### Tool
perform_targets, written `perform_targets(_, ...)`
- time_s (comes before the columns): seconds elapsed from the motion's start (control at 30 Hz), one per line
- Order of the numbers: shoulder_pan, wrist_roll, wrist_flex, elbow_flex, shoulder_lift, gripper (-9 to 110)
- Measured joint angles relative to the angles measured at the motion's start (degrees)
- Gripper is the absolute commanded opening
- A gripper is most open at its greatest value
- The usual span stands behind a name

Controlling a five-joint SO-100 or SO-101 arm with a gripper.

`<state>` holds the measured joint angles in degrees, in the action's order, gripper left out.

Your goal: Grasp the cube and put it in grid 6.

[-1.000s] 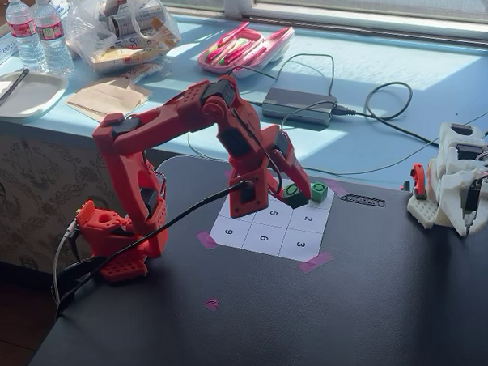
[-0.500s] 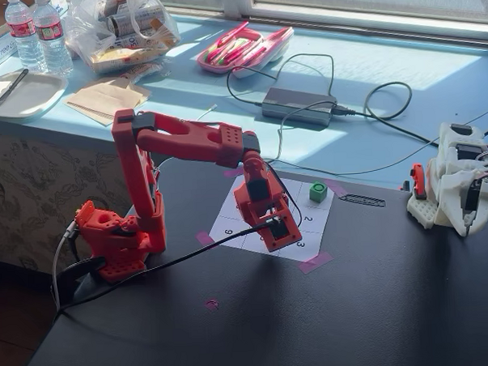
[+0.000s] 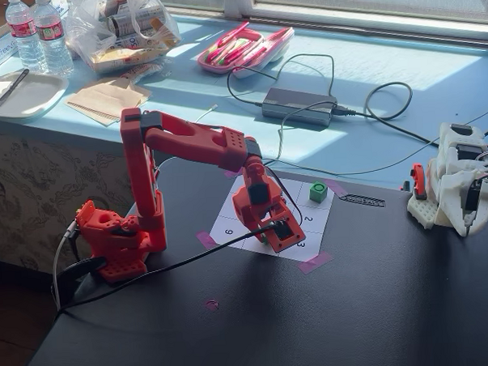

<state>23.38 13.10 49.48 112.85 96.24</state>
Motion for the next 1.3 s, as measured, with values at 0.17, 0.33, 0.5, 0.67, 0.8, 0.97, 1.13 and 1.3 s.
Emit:
perform_targets(0.17, -0.8, 2.3, 2.8, 2.3, 2.8, 43)
perform_targets(0.33, -1.2, 2.5, 4.0, 2.4, 8.5, 43)
perform_targets(0.5, -7.9, 2.5, 3.6, 1.8, 28.3, 41)
perform_targets(0.67, -20.1, -2.8, -4.4, 11.7, 53.9, 38)
perform_targets(0.8, -24.4, -4.1, -2.7, 31.8, 74.9, 30)
perform_targets(0.97, -25.7, -7.3, 7.4, 49.1, 91.3, 28)
perform_targets(1.13, -25.5, -9.7, 14.2, 57.4, 92.6, 19)
perform_targets(1.3, -25.9, -10.4, 15.6, 60.1, 93.3, 0)
